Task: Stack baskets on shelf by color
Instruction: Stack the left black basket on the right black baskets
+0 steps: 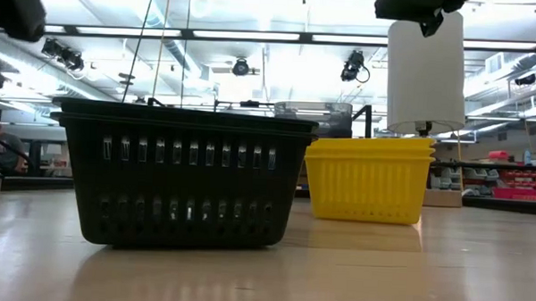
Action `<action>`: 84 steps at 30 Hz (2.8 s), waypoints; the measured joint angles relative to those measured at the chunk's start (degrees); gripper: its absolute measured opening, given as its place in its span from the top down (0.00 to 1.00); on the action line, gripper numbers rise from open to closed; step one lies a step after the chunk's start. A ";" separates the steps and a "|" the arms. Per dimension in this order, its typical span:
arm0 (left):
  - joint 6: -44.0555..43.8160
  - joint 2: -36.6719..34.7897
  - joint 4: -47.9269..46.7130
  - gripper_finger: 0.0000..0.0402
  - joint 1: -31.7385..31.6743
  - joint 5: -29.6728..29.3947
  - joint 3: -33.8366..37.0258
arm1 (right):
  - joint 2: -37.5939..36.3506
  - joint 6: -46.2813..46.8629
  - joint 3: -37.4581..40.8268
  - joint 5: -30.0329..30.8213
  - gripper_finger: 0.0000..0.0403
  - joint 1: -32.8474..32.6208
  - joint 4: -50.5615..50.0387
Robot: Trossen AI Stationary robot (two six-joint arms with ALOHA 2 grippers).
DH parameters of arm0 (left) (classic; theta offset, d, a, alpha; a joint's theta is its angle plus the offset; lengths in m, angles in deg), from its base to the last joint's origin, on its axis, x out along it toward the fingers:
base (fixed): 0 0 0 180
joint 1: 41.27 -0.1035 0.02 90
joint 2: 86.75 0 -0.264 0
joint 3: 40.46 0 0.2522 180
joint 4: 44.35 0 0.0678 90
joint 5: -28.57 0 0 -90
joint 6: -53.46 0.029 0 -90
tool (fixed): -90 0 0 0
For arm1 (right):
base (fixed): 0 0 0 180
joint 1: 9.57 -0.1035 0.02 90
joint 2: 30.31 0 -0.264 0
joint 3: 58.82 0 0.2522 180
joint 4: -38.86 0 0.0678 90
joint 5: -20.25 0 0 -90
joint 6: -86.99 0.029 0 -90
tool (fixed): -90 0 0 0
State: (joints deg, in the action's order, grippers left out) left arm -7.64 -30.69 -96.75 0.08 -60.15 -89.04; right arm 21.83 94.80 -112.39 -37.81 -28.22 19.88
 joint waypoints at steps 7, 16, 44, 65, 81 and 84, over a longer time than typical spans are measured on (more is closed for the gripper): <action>-3.30 7.77 -1.77 0.49 1.68 0.44 -0.18 | 0.04 0.09 0.00 0.00 0.81 0.00 0.19; -4.52 15.64 -1.49 0.57 1.62 2.60 -0.18 | 0.04 0.12 0.00 0.00 0.81 0.00 0.45; 3.56 17.80 -13.89 0.99 -7.52 -5.41 -19.33 | 0.09 -0.02 0.00 1.25 0.81 0.02 0.45; 32.06 30.12 -0.47 0.99 -19.39 -13.78 -35.38 | 0.09 -1.73 -0.02 1.01 0.81 0.00 0.42; 34.77 36.01 -2.41 0.99 -20.25 -16.55 -39.84 | 0.09 -2.01 -0.04 0.86 0.81 0.00 0.89; 34.75 37.51 -2.71 0.99 -20.28 -16.58 -39.83 | 0.09 -2.00 -0.04 0.76 0.81 -0.04 0.86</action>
State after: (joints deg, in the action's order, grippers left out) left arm 27.12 6.82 -99.47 -20.21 -76.73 -128.87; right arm 21.91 92.80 -112.44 -37.05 -28.26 20.74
